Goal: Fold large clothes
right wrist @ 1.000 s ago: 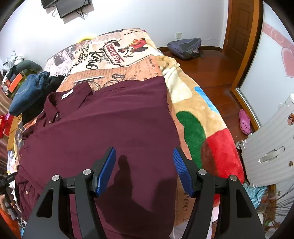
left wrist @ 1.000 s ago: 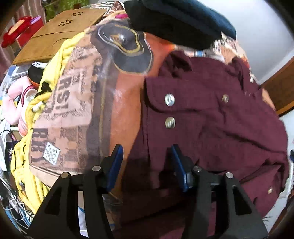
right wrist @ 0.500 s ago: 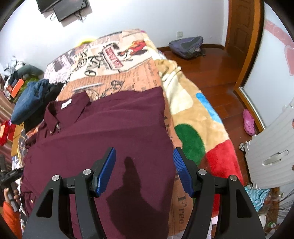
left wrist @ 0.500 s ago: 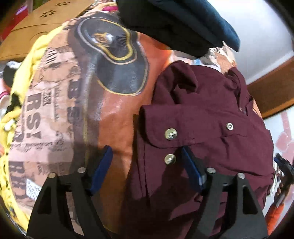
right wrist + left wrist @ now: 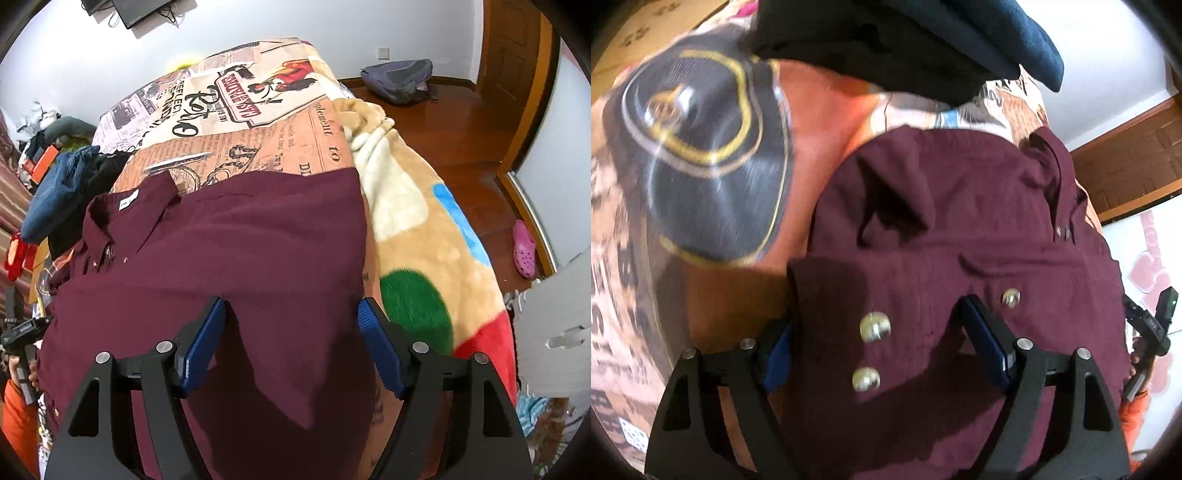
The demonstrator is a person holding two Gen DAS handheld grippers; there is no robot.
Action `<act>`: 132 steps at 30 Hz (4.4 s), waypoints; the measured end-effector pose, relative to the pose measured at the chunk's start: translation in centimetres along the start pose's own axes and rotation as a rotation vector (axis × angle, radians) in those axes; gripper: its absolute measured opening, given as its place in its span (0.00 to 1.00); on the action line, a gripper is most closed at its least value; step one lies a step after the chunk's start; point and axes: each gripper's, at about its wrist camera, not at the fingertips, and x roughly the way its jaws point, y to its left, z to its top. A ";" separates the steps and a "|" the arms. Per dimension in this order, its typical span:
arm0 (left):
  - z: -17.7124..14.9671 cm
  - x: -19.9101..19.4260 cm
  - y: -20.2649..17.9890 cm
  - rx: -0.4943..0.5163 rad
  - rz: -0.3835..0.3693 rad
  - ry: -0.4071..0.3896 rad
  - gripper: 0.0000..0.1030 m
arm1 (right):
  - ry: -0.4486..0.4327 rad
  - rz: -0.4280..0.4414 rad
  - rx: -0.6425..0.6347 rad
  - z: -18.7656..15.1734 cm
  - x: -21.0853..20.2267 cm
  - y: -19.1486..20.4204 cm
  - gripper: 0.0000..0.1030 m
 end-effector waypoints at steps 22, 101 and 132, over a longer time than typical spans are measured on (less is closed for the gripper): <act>2.2 -10.1 -3.5 0.044 0.111 -0.337 0.18 | -0.211 -0.026 -0.158 3.2 -5.5 4.4 0.09; -16.1 -8.4 -3.9 0.221 0.179 0.019 0.12 | -0.053 -0.010 -0.191 -9.3 -3.7 6.5 0.10; 6.2 -4.6 -2.0 -0.053 0.164 -0.221 0.08 | -0.117 -0.044 -0.137 10.0 4.8 7.2 0.06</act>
